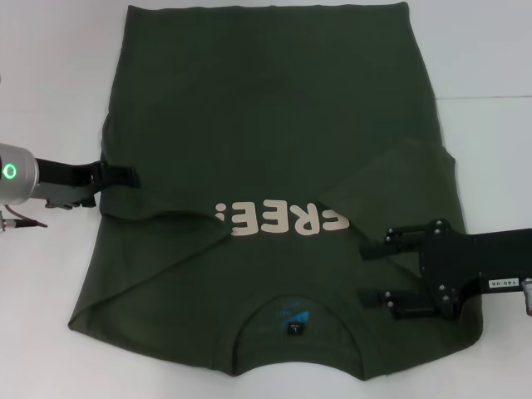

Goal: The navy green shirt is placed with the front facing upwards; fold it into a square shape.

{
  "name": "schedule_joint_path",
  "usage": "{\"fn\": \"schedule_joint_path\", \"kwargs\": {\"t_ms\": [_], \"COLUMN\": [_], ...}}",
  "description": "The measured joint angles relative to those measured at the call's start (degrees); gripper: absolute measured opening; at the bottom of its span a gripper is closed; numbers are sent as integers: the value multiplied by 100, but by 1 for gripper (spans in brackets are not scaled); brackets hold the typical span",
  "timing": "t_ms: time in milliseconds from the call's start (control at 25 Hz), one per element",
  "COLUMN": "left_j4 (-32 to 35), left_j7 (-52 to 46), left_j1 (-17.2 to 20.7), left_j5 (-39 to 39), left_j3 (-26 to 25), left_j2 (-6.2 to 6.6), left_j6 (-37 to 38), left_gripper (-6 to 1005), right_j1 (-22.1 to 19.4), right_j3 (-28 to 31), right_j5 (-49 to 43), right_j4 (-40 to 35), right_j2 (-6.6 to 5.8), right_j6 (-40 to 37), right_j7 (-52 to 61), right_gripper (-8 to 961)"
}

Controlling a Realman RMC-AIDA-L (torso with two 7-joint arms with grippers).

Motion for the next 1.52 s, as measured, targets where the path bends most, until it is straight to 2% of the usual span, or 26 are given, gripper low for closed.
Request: {"fn": "schedule_joint_path", "kwargs": {"t_ms": [600,720,880,1280,1520], "left_j4": [-65,-65,-70,-83,-48], "left_j7": [9,50,38,54,59], "left_j1": [-33,-36,-40,-44,-41], "left_j5": [148,156,270,306,239], "left_j3": [14,184,372,398,417], "left_j2": [-9,-26,-40,-42,-54], "left_j6": [-1,-36,-101,-138,-143], "left_gripper": [917,917,756,337,219], "right_j1": [78,80,81,81,67], "right_j3": [-9,-9,-9,-9,-8], "right_j5": [0,0,0,0,0], "right_j4": [0,0,0,0,0], "right_j2": [0,0,0,0,0], "right_j6": [10,10,10,9,2], "right_j7": [21,21,21,21,26], "right_gripper": [667,667,668,670,671]}}
